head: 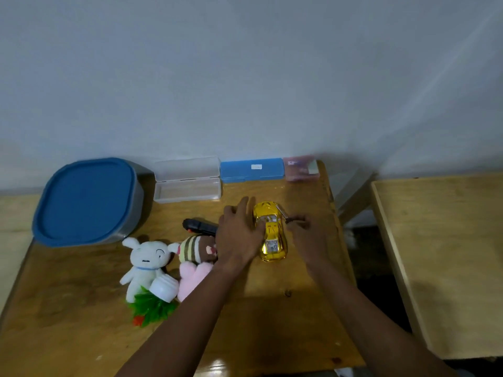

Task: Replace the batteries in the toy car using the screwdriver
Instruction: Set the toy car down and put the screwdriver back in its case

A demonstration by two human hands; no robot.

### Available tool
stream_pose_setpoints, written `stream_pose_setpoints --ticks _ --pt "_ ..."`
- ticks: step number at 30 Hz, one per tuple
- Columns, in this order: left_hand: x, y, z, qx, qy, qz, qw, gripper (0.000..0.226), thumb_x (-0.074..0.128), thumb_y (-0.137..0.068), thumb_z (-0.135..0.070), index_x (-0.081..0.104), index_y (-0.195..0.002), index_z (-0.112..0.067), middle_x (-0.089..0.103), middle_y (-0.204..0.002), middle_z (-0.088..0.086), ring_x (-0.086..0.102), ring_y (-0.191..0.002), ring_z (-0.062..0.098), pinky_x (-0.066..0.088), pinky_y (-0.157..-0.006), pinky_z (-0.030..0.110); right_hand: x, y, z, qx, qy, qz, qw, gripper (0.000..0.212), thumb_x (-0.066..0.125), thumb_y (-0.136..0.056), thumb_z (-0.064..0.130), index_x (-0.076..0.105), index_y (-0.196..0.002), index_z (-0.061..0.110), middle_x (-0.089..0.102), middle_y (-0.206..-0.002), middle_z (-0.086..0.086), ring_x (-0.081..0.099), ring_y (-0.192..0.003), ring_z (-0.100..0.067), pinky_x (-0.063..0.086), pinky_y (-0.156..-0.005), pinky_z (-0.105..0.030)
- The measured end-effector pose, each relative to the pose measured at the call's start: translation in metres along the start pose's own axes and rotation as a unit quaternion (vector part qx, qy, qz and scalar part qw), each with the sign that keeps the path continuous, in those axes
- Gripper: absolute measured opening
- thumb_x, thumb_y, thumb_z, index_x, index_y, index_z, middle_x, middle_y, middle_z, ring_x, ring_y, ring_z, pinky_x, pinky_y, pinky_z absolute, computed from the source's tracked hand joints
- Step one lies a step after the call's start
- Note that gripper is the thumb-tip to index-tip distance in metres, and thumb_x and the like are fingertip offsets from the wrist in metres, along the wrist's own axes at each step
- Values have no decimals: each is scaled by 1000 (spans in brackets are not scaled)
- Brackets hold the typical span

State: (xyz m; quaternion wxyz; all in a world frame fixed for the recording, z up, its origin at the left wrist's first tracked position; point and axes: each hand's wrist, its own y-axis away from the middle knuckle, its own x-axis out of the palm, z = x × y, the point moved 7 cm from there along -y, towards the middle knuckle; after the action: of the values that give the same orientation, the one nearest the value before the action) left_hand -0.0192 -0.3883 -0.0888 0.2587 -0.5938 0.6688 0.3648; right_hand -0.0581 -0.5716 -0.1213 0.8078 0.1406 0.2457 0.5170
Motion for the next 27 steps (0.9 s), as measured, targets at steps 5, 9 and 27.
stream_pose_setpoints --ticks 5,9,27 --pt "-61 -32 39 6 -11 -50 999 70 64 -79 -43 49 -145 -23 51 -135 13 52 -120 32 51 -96 44 63 -3 43 -78 48 71 993 21 65 -88 5 69 -99 24 64 -86 5 55 -62 -6 41 -45 -11" --pt "-103 -66 88 -11 -52 -47 997 82 79 -74 -31 44 -147 -23 44 -143 14 47 -127 35 49 -102 49 132 -14 70 -172 161 116 965 25 69 -84 6 72 -98 26 69 -90 8 64 -83 -13 49 -69 -25" --pt "-115 -144 175 -9 126 -36 991 141 93 -55 -1 2 -158 -31 31 -146 16 39 -130 30 41 -100 32 252 -58 95 -268 396 104 872 23 65 -88 38 70 -110 34 60 -104 -4 48 -112 -24 43 -91 -38"
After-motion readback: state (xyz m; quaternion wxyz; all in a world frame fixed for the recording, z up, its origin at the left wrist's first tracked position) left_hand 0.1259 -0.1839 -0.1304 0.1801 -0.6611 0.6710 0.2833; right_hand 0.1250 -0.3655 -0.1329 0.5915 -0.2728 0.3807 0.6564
